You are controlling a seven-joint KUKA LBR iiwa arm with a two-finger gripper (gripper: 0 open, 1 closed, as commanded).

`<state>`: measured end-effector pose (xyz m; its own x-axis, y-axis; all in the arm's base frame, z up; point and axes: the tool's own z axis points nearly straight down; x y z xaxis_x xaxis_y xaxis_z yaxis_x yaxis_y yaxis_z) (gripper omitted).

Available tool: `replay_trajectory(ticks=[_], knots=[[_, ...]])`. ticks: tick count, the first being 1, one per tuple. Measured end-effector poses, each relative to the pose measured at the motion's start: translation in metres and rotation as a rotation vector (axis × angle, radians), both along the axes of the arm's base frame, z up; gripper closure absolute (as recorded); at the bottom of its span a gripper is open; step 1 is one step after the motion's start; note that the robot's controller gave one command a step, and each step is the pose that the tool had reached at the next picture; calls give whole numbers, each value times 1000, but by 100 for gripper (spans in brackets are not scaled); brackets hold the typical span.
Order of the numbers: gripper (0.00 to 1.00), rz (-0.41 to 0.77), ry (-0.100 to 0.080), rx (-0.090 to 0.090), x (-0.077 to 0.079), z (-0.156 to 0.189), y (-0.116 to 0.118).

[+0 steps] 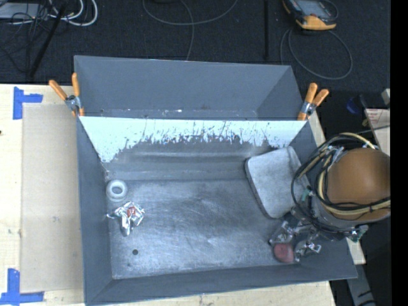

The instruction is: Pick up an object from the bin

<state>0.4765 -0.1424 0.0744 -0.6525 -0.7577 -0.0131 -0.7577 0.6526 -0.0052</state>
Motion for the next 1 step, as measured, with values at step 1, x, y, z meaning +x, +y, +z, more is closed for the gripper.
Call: replay_trajectory(ticks=[1], knots=[[100, -2, 6, -7, 2, 78, 1]])
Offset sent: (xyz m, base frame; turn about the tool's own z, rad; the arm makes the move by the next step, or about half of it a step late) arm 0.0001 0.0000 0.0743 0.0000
